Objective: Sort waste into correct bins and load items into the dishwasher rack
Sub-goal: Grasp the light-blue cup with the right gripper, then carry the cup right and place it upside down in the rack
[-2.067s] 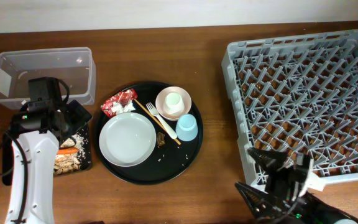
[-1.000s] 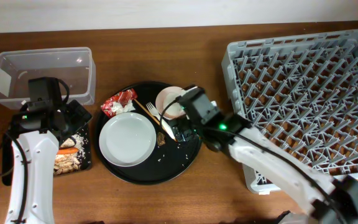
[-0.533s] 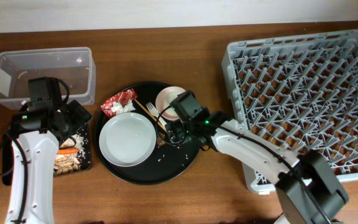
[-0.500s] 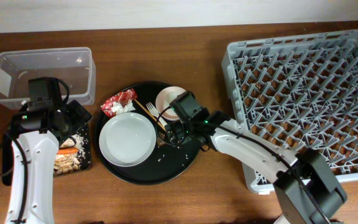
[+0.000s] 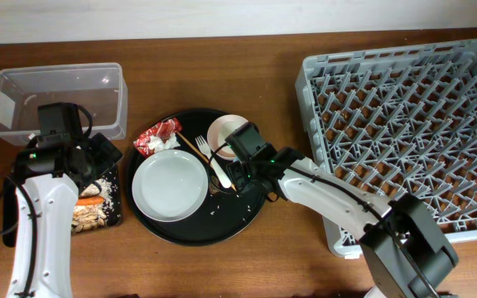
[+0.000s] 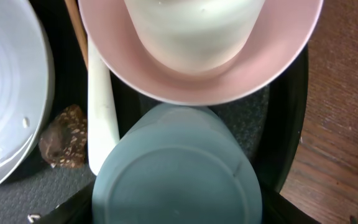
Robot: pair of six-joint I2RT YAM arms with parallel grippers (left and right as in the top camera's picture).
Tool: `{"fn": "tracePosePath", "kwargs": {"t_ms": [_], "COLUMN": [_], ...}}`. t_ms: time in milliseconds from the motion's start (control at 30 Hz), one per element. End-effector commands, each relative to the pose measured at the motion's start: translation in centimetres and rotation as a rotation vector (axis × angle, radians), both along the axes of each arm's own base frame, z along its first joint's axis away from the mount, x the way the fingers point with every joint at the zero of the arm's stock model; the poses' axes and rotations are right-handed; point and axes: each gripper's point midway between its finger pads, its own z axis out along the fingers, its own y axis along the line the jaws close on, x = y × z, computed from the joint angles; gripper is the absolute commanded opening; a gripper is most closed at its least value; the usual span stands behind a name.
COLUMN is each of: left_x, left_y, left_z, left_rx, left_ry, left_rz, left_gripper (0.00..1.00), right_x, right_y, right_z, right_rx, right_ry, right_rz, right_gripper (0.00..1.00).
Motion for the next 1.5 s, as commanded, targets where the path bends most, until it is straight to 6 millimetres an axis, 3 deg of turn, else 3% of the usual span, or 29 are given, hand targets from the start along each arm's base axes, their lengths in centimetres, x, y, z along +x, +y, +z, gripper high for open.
{"fn": "tracePosePath", "kwargs": {"t_ms": [0,167,267,367,433,567,700,767,900,933,1033,1067,1167,1300,1467], "left_x": [0.3,0.3,0.3,0.3,0.3,0.3,0.3,0.3,0.3,0.3,0.3,0.3,0.3,0.3,0.3], "left_y": [0.2,0.2,0.2,0.2,0.2,0.2,0.2,0.2,0.2,0.2,0.2,0.2,0.2,0.2,0.2], "left_z": [1.1,1.1,1.1,1.1,1.1,1.1,1.1,1.1,1.1,1.1,1.1,1.1,1.1,1.1,1.1], "left_rx": [0.008,0.008,0.008,0.008,0.008,0.008,0.008,0.008,0.008,0.008,0.008,0.008,0.008,0.008,0.008], "left_ry": [-0.033,-0.033,-0.033,-0.033,-0.033,-0.033,-0.034,-0.033,-0.034,-0.033,-0.033,-0.033,-0.033,-0.033,-0.033], "left_rz": [0.0,0.0,0.0,0.0,0.0,-0.001,0.0,0.0,0.0,0.0,0.0,0.0,0.0,0.0,0.0], "left_gripper": [0.99,0.99,0.99,0.99,0.99,0.99,0.99,0.99,0.99,0.99,0.99,0.99,0.99,0.99,0.99], "right_x": [1.2,1.5,2.1,2.8,3.6,4.9,4.4,4.1,2.9,2.8,3.1,3.2,3.2,3.1,2.4], "right_y": [-0.2,-1.6,-3.8,-7.2,-11.4,-23.5,-34.2,-38.5,-45.1,-45.8,-46.5,-46.6,-46.4,-45.5,-44.0], "right_z": [4.3,9.4,12.7,15.4,17.5,19.8,19.4,18.6,15.8,14.9,11.9,11.0,10.0,11.9,17.0], "right_rx": [0.008,0.003,0.016,0.023,0.02,-0.033,-0.046,-0.003,0.001,0.008,0.064,0.063,0.066,0.092,0.139], "right_ry": [-0.093,-0.163,-0.202,-0.224,-0.25,-0.306,-0.294,-0.282,-0.223,-0.199,-0.118,-0.095,-0.063,-0.087,-0.17], "right_rz": [-0.03,-0.066,-0.121,-0.202,-0.296,-0.561,-0.832,-0.936,-1.097,-1.115,-1.123,-1.124,-1.122,-1.103,-1.072], "right_gripper": [0.6,0.6,0.59,0.6,0.59,0.6,0.59,0.6,0.6,0.61,0.84,0.88,0.99,0.99,1.0]}}
